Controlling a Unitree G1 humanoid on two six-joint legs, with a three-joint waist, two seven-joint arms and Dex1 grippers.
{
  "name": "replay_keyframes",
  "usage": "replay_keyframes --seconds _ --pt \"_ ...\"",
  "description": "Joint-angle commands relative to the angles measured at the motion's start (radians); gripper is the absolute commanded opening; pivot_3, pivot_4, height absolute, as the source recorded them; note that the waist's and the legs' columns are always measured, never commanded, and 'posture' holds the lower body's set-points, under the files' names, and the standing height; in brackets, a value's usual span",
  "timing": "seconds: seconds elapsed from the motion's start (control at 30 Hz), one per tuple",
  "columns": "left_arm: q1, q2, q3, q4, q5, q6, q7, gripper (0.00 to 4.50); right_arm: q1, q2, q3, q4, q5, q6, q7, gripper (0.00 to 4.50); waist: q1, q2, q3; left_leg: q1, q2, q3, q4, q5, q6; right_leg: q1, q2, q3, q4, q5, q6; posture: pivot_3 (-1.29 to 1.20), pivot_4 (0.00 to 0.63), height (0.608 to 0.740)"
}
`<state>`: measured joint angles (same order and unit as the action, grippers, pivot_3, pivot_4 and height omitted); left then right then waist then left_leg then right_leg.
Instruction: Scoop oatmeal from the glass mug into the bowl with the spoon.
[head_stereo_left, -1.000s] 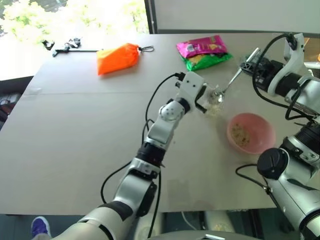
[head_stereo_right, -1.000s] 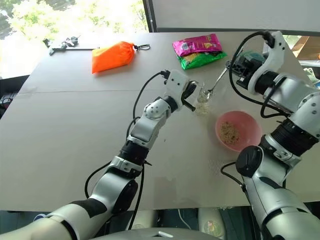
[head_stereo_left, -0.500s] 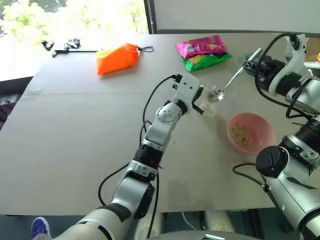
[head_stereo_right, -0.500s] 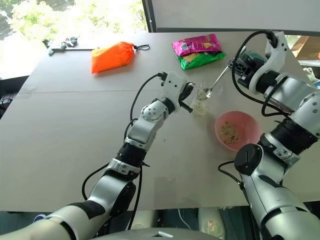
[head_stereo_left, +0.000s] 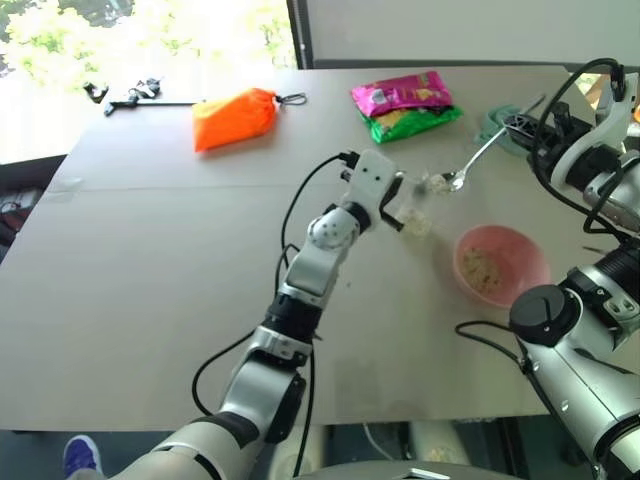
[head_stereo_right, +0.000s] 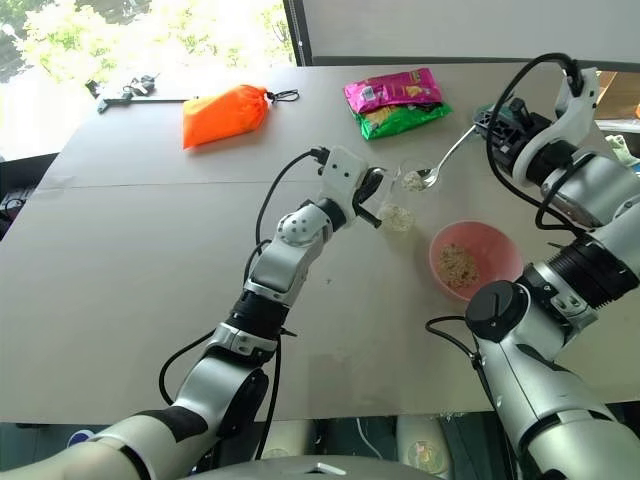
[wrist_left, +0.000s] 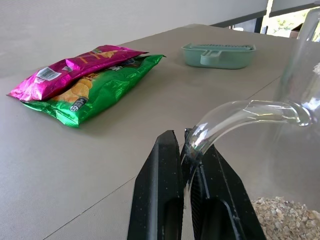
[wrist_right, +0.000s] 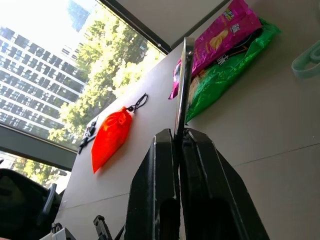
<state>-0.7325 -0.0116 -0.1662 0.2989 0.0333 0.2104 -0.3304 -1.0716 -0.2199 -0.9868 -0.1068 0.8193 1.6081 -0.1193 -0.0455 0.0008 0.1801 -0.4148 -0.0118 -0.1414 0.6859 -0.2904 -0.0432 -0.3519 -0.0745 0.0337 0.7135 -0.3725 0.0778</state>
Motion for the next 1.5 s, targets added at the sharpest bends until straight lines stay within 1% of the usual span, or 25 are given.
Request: replay_keyframes --seconds 0.03,0.33,0.67,1.0,1.23,1.5 --pt "0.001 -0.004 0.003 -0.06 -0.02 -0.012 -0.009 0.03 -0.027 -0.009 -0.03 -0.023 0.035 0.006 -0.026 0.0 0.0 0.0 0.0 0.0 0.0 0.0 0.0 0.0 0.0 0.0 0.0 0.0 0.0 0.0 0.0 0.0 0.15 0.74" --pt "0.013 0.003 -0.014 -0.068 -0.013 -0.004 -0.033 0.03 -0.017 -0.023 -0.048 -0.021 0.054 0.006 -0.035 0.0 0.0 0.0 0.0 0.0 0.0 0.0 0.0 0.0 0.0 0.0 0.0 0.0 0.0 0.0 0.0 0.0 0.15 0.74" --pt "0.008 0.005 -0.021 -0.065 -0.004 0.002 -0.04 0.03 -0.003 -0.053 -0.062 0.007 0.057 0.006 -0.008 0.0 0.001 0.001 -0.001 0.0 0.0 0.0 0.0 0.0 0.0 0.0 0.0 0.0 0.0 0.0 0.0 0.0 0.15 0.74" --pt "-0.001 0.006 -0.036 -0.063 0.002 0.001 -0.048 0.03 0.009 -0.082 -0.077 0.008 0.091 0.006 0.005 0.0 0.002 0.003 -0.002 0.0 0.0 0.0 0.0 0.0 0.0 0.0 0.0 0.0 0.0 0.0 0.0 0.0 0.15 0.74" --pt "-0.008 0.011 -0.03 -0.055 -0.001 -0.002 -0.047 0.03 0.074 -0.132 -0.081 0.02 0.173 0.006 0.028 0.0 0.002 0.004 -0.002 0.0 0.0 0.0 0.0 0.0 0.0 0.001 0.0 0.0 0.0 0.0 0.0 0.0 0.15 0.74" --pt "-0.02 0.02 -0.021 -0.034 -0.004 -0.014 -0.047 0.03 0.17 -0.21 -0.079 0.027 0.321 0.006 0.036 0.0 0.002 0.004 -0.002 0.0 0.0 0.001 0.0 0.0 0.001 0.002 0.0 0.0 -0.001 0.0 0.0 0.0 0.15 0.74"
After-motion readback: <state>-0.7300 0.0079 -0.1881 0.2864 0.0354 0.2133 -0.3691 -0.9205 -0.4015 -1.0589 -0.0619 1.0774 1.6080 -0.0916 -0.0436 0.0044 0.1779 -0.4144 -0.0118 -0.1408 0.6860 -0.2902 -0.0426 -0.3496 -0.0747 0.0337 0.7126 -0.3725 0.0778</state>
